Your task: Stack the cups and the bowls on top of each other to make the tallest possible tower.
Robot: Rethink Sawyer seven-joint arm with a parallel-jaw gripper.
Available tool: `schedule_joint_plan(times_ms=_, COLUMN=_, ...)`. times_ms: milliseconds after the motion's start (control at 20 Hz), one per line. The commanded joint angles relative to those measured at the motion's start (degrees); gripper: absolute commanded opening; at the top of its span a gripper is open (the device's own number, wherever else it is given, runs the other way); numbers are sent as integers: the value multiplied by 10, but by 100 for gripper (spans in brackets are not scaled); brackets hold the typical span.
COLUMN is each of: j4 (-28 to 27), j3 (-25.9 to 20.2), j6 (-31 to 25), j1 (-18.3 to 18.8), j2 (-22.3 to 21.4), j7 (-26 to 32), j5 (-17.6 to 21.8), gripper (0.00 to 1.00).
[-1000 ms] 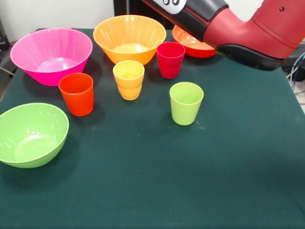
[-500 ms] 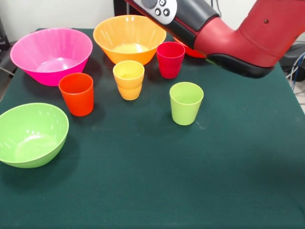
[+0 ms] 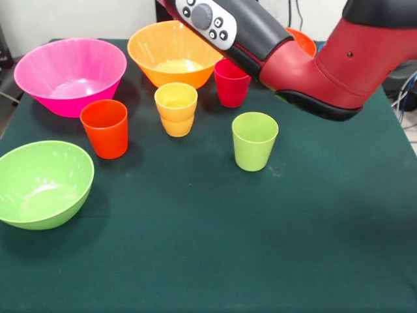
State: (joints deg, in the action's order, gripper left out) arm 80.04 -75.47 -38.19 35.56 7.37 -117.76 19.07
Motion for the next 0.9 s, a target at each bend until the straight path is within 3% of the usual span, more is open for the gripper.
schedule_joint_plan(times_ms=50, j4=-79, j3=21, j6=-80, j1=3, j2=34, j7=186, j5=-21, gripper=0)
schedule_joint_plan(times_ms=400, j4=-55, j3=18, j6=-77, j1=19, j2=41, j7=199, j5=-13, gripper=0)
schedule_joint_plan(times_ms=900, j4=-62, j3=35, j6=-110, j1=28, j2=48, j7=226, j5=-2, gripper=0)
